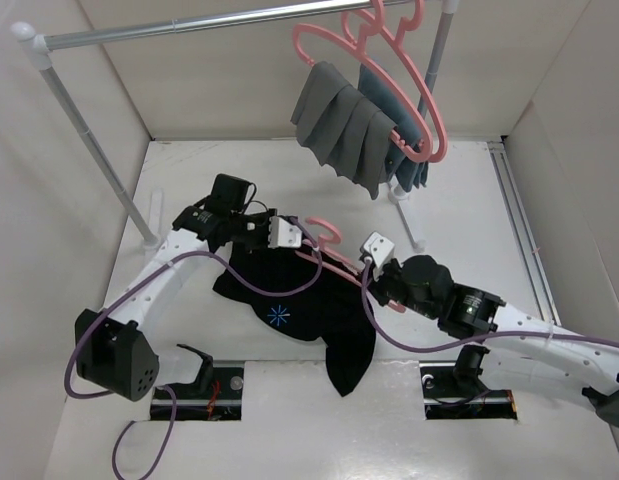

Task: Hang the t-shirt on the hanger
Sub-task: Place tshirt on hanger

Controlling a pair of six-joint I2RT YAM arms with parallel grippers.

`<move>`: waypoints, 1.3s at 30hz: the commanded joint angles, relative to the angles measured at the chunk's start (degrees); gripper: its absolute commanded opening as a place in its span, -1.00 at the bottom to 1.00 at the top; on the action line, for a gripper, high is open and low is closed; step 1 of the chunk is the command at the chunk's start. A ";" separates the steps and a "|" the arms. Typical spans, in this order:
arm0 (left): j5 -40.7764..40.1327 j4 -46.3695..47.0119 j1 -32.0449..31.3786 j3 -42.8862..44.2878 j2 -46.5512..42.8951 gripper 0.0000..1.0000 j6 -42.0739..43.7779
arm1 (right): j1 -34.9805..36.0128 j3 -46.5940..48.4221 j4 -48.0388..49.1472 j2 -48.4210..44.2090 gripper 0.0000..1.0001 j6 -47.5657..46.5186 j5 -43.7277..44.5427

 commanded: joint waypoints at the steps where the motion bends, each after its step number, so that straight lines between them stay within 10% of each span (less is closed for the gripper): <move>1: 5.02 -1.13 0.06 2.34 -3.02 -1.00 -4.80 | 0.89 2.56 8.89 1.82 -1.00 -0.33 3.17; 2: 5.02 -0.61 0.06 2.34 -3.03 -1.00 -8.73 | 0.89 4.05 8.37 3.31 -1.00 -0.34 4.85; 7: -1.30 5.19 2.52 1.21 -5.75 -1.00 -25.89 | 0.89 12.75 2.49 5.96 0.54 2.55 12.86; 16: -1.22 9.32 4.28 -5.65 -17.96 -1.00 -40.40 | 0.89 17.52 -11.15 -1.14 0.94 15.12 21.75; 25: -12.36 11.17 4.28 -4.96 -17.26 -1.00 -54.61 | 3.44 19.44 -18.97 -4.41 0.89 22.68 25.01; 35: -12.38 12.23 4.28 -4.95 -18.93 -1.00 -58.25 | 3.97 17.33 -2.89 13.50 0.38 22.69 9.80; 39: -10.98 12.23 4.28 -4.95 -19.46 -1.00 -58.25 | 3.97 17.33 5.80 17.02 0.60 20.06 8.13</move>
